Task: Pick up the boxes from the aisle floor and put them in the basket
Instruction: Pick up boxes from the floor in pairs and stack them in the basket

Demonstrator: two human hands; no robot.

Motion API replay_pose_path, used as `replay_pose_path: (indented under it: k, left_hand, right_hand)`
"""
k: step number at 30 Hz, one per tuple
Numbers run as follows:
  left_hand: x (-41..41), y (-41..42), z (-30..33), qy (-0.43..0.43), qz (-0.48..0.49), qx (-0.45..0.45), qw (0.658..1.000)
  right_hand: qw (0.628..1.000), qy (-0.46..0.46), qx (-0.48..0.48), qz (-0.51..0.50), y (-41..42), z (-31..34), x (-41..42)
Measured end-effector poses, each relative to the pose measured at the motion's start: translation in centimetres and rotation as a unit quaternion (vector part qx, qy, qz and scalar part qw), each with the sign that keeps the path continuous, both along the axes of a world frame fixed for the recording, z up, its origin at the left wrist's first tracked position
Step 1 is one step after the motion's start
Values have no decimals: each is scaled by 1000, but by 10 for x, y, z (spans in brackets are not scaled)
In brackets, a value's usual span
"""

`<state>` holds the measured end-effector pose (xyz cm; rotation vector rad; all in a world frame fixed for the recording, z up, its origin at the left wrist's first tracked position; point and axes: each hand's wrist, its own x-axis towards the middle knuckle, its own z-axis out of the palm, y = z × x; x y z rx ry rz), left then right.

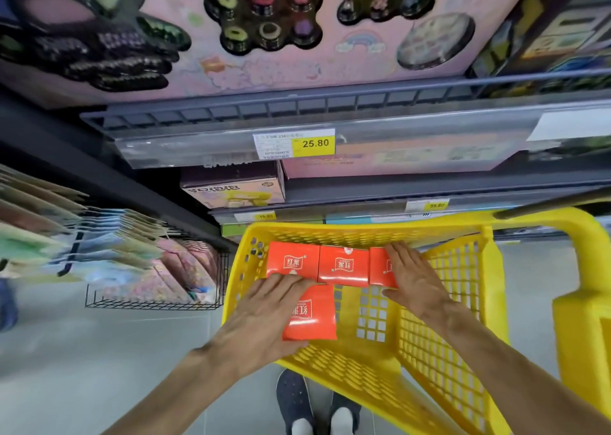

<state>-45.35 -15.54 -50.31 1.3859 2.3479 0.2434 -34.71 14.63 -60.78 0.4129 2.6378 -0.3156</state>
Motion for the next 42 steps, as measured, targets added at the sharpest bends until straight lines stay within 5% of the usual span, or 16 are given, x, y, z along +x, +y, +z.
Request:
replay_pose_path:
  k: [13, 27, 32, 42]
  left_hand:
    - [-15, 2, -79, 57, -13, -131, 990]
    - [-11, -1, -72, 110, -23, -161, 981]
    - [-12, 13, -5, 105, -46, -83, 990]
    - [57, 140, 251, 132, -192, 114, 966]
  right_hand:
    - [999, 24, -17, 18, 0, -13, 5]
    - [999, 31, -33, 17, -3, 27, 8]
    - [996, 90, -12, 23, -4, 110, 22]
    - [981, 177, 23, -78, 24, 374, 161]
